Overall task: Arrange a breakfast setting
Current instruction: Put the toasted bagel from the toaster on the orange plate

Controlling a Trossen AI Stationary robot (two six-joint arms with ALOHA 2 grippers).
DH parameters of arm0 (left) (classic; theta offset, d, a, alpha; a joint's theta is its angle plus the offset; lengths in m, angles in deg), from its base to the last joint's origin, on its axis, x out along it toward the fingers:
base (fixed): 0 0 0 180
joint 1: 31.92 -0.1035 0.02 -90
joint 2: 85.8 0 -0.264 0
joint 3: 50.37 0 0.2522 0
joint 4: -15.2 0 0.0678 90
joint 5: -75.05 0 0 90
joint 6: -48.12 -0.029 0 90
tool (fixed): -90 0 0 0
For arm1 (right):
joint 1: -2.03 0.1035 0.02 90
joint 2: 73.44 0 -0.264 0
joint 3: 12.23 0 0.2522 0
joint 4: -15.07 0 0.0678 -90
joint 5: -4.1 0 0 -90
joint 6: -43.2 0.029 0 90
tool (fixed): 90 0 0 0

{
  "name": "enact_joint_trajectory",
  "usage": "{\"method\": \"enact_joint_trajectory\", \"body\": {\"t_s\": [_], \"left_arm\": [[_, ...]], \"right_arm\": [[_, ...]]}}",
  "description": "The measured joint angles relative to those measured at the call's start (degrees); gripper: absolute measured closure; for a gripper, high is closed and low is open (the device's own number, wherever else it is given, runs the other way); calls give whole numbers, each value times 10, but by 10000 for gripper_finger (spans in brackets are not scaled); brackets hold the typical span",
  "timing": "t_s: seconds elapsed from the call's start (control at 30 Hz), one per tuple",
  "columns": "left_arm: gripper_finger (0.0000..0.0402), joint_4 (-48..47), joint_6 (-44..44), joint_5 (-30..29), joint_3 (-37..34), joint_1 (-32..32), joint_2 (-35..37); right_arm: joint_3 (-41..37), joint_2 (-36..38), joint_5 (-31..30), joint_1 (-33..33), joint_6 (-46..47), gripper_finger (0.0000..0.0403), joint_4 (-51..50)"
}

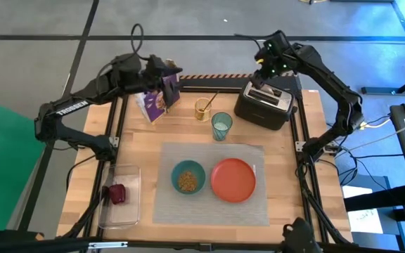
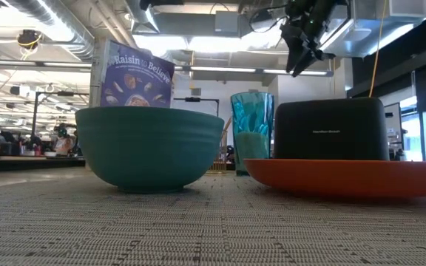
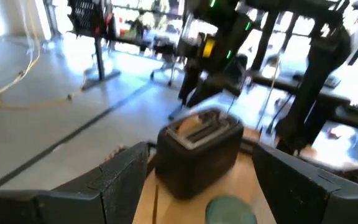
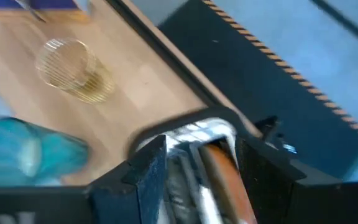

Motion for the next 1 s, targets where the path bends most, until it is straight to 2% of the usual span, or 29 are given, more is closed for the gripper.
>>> {"method": "enact_joint_trajectory", "body": {"t_s": [0.1, 0.33, 0.5, 0.7, 0.83, 1.0], "left_arm": [[119, 27, 1, 9, 0, -1, 0], [119, 32, 15, 9, 0, 11, 0], [119, 1, 15, 8, 0, 30, 0], [119, -15, 14, -25, 0, 39, 0], [119, -15, 14, -39, 0, 39, 0], [119, -16, 14, -56, 0, 39, 0]], "right_arm": [[-17, 2, -2, -15, -35, 221, -3], [-101, 2, 70, -76, -66, 221, 29], [-142, 1, 70, -101, -82, 221, 37], [-153, 1, 65, -101, -99, 221, 24], [-154, 1, 36, -100, -112, 222, 21], [-154, 1, 23, -100, -112, 261, 21]]}}
